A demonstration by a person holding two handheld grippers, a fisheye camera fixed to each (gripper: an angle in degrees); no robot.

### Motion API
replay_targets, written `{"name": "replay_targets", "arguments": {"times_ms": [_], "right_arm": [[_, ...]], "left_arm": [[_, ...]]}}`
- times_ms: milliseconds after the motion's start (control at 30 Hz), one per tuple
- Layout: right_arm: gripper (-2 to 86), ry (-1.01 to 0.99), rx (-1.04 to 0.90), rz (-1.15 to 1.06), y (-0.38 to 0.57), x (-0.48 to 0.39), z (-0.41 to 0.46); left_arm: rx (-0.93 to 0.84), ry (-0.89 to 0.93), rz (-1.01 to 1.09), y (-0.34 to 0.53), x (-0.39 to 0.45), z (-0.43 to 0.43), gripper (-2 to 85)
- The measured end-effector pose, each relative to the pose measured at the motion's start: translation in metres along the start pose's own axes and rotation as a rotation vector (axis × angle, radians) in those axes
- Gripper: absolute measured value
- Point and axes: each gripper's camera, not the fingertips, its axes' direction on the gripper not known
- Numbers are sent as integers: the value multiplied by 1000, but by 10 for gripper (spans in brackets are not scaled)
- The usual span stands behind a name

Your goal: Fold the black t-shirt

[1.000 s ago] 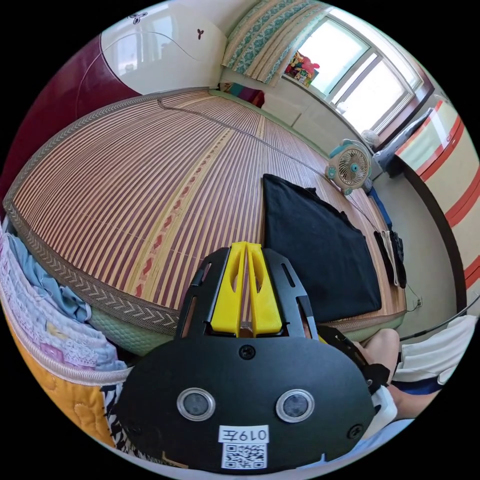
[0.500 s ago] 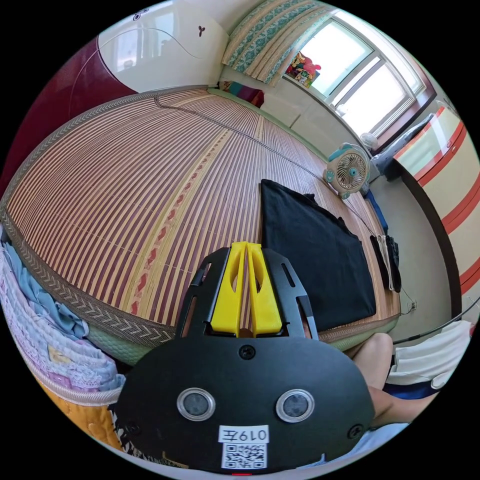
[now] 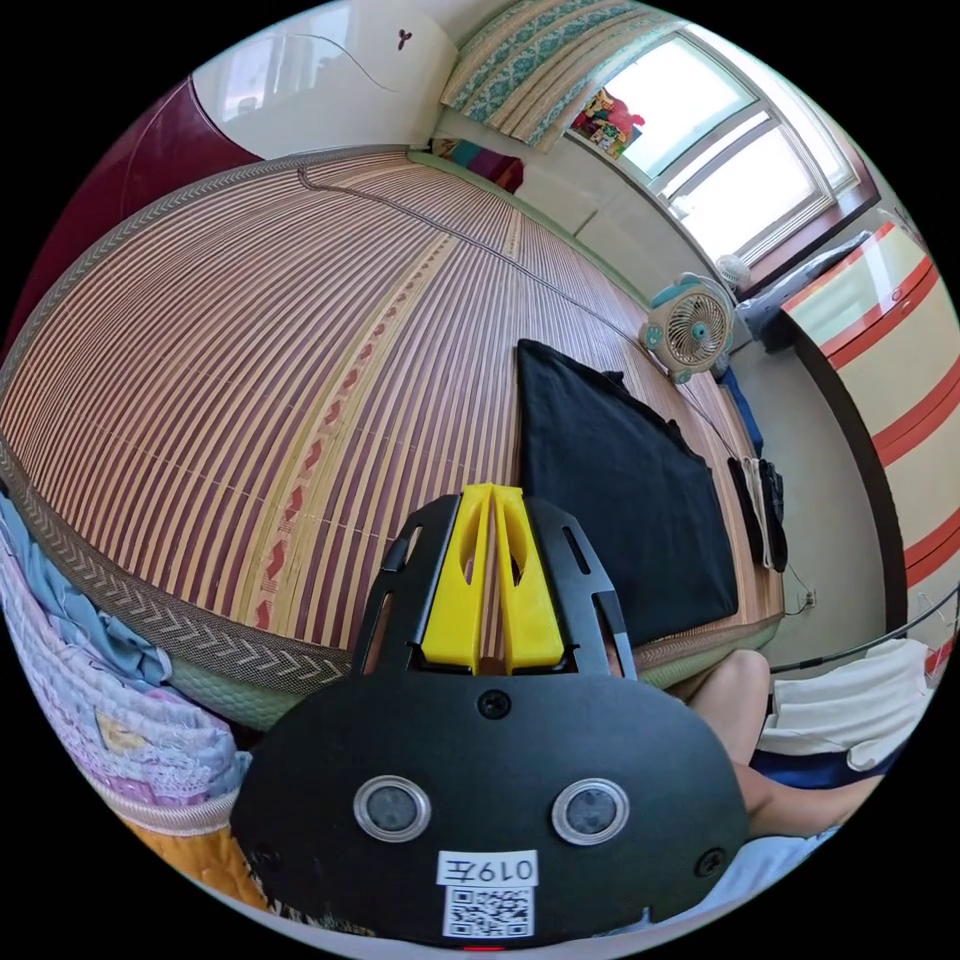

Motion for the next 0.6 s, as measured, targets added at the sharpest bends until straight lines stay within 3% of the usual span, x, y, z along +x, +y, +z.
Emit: {"name": "replay_targets", "arguments": {"times_ms": [200, 367, 600], "right_arm": [[-6, -128, 21, 212, 9, 46, 7], [-8, -234, 69, 450, 32, 107, 15], [-8, -220, 120, 519, 52, 138, 19]], "left_arm": [[-30, 37, -36, -15, -27, 4, 13], [-90, 313, -153, -28, -68, 18, 32], [-150, 413, -207, -47, -96, 34, 93]]}}
